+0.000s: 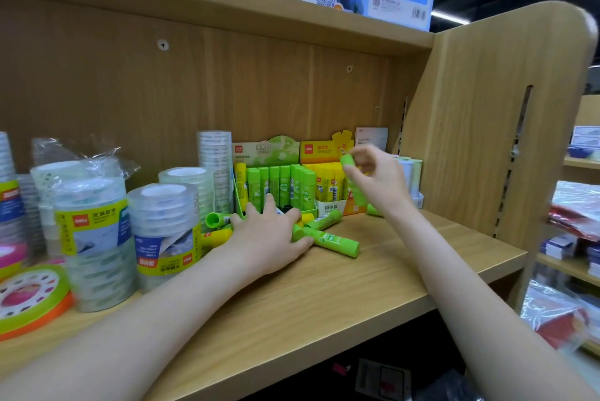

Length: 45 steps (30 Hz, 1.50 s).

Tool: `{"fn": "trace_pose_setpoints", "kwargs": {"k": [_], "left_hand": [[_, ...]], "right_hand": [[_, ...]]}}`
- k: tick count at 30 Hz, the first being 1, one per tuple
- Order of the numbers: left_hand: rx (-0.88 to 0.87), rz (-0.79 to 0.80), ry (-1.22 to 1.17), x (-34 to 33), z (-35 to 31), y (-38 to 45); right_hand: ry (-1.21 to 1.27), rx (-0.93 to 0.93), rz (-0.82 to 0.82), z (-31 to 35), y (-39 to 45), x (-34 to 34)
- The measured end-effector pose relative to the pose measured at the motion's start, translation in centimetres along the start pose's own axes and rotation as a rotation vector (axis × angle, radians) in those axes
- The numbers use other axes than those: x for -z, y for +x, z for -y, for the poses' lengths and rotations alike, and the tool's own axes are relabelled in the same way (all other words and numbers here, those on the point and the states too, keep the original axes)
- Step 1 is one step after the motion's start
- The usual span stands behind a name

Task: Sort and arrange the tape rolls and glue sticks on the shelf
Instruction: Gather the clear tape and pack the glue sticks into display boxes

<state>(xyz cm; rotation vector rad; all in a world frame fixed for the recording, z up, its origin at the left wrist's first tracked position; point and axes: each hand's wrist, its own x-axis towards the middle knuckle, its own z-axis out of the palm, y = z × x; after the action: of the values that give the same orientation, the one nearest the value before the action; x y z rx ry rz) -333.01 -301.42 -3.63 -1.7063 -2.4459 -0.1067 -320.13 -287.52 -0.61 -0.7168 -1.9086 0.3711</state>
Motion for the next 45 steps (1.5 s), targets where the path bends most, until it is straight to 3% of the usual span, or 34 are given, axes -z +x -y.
{"fn": "trace_pose_setpoints", "kwargs": {"k": [2, 4, 8, 12, 16, 20, 25, 28, 29, 30, 33, 35, 39, 42, 45], "left_hand": [[0.004, -0.007, 0.005, 0.0, 0.0, 0.1], [0.009, -0.012, 0.003, 0.0, -0.1, 0.1], [0.006, -0.014, 0.009, 0.1, -0.1, 0.0], [0.000, -0.017, 0.000, 0.3, 0.1, -0.1], [-0.001, -0.018, -0.013, 0.4, 0.2, -0.2], [0.006, -0.014, -0.017, 0.5, 0.2, -0.3], [0.003, -0.022, -0.021, 0.5, 0.3, -0.3], [0.004, -0.022, -0.015, 0.5, 0.2, -0.3], [0.003, -0.021, -0.012, 0.5, 0.2, -0.3], [-0.001, -0.019, -0.009, 0.5, 0.2, -0.3], [-0.004, -0.012, -0.009, 0.5, 0.3, -0.3], [-0.005, -0.006, -0.009, 0.5, 0.3, -0.3], [-0.011, -0.010, -0.014, 0.5, 0.3, -0.4], [-0.010, -0.011, -0.013, 0.6, 0.3, -0.4], [-0.011, -0.014, -0.016, 0.6, 0.3, -0.5]], "right_hand": [[0.296, 0.048, -0.033, 1.4, 1.1, -0.5], [0.395, 0.101, 0.008, 2.6, 2.3, -1.7], [0.035, 0.325, 0.154, 3.5, 3.8, -5.5], [-0.190, 0.416, 0.264, 2.6, 3.6, -7.8], [-0.237, 0.408, 0.247, 2.7, 3.4, -8.1], [-0.532, 0.399, 0.172, 2.9, 3.9, -8.4], [-0.240, 0.237, 0.262, 0.7, 3.5, -6.5], [-0.008, 0.296, 0.042, 0.4, 2.5, -3.6], [0.021, 0.325, 0.049, 0.2, 2.0, -2.8], [0.005, 0.338, 0.129, 0.1, 1.2, -2.0], [-0.250, 0.266, 0.576, -0.7, -1.0, -0.7], [-0.372, 0.281, 0.680, -1.5, -1.4, -0.4], [-0.354, 0.264, 0.597, -2.7, -1.2, -0.4], [-0.007, 0.182, 0.496, -2.4, -1.2, 0.1], [0.249, 0.135, 0.506, -1.3, -1.1, 0.2]]}}
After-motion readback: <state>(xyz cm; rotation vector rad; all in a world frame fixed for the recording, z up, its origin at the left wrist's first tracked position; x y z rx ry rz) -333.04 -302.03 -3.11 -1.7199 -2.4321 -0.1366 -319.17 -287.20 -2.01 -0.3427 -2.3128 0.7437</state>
